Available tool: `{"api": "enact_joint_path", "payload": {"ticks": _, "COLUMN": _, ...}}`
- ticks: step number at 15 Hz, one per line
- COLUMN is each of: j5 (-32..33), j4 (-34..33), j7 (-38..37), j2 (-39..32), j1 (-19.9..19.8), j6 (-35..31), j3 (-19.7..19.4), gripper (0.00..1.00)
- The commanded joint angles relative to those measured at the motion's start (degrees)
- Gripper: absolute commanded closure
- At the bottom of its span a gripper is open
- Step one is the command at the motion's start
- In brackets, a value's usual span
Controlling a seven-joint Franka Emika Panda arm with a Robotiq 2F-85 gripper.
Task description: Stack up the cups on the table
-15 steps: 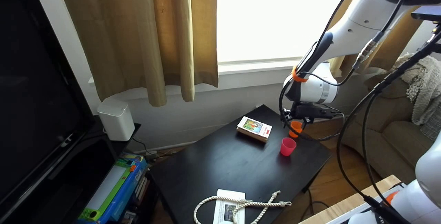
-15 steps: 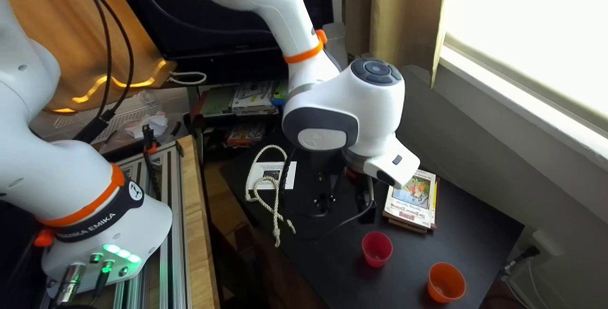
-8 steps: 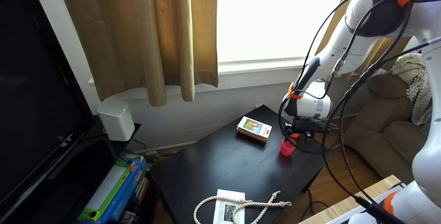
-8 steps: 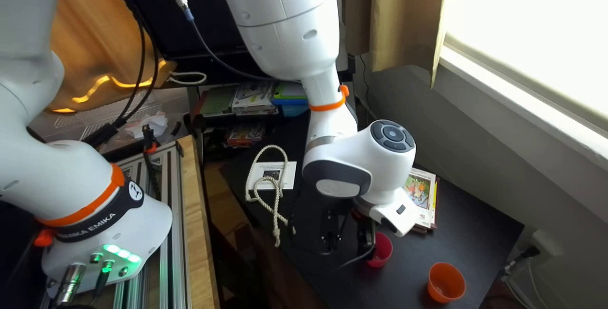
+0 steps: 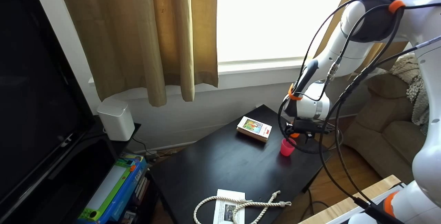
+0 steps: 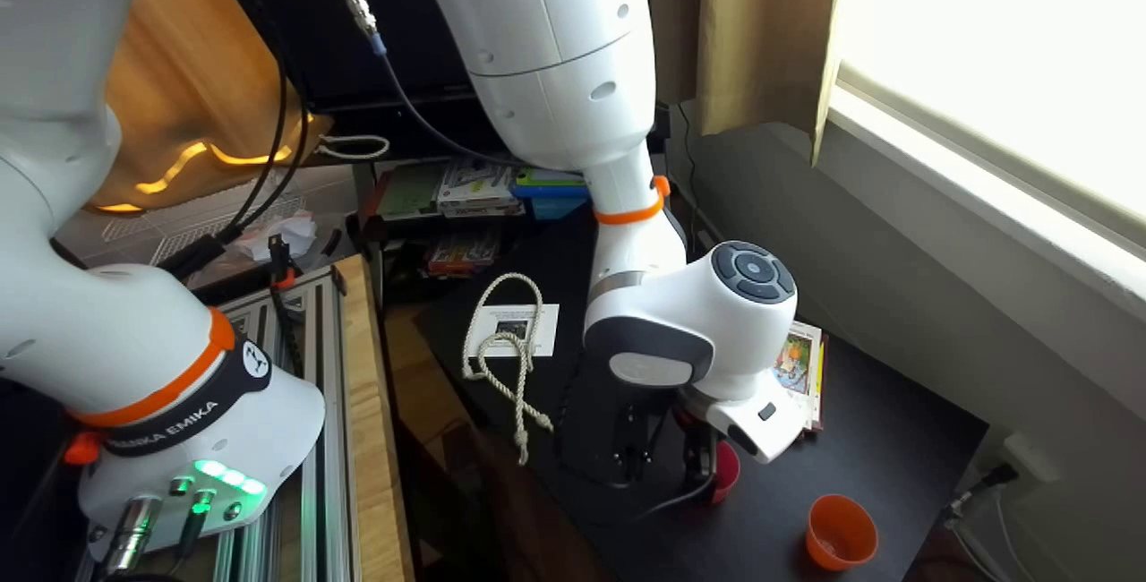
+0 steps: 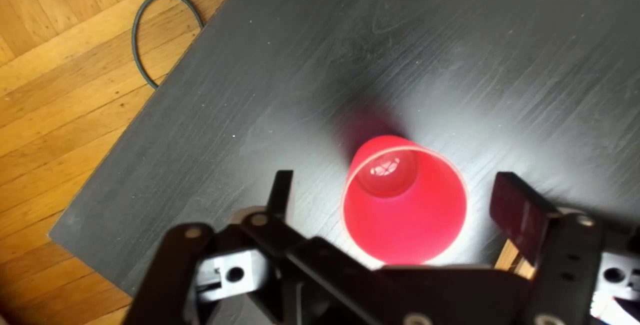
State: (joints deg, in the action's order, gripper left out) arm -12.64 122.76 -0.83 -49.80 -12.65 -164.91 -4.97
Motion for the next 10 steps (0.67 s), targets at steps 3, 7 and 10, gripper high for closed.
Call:
{"api": "enact_joint_path", "payload": {"ticks": 3, "j5": 0.05, "j4": -7.8, "j7": -5.95, "j2": -8.07, "j1": 0.1, "j6": -0.39, "j3": -2.05, "gripper": 0.0}}
{"api": "enact_joint_path", "payload": {"ticks": 7, "j5": -0.23, "j4": -12.61, "j7": -7.53, "j2": -12.71, "j1": -0.28, "j6": -0.3, "j3": -1.56, "gripper": 0.0}}
{"api": "enact_joint_path", "payload": {"ticks": 10, "j5": -0.45, "j4": -16.19, "j7": -8.04, "j2": -15.87, "j1": -0.79, "j6": -0.21, "j3": -0.78, "gripper": 0.0}}
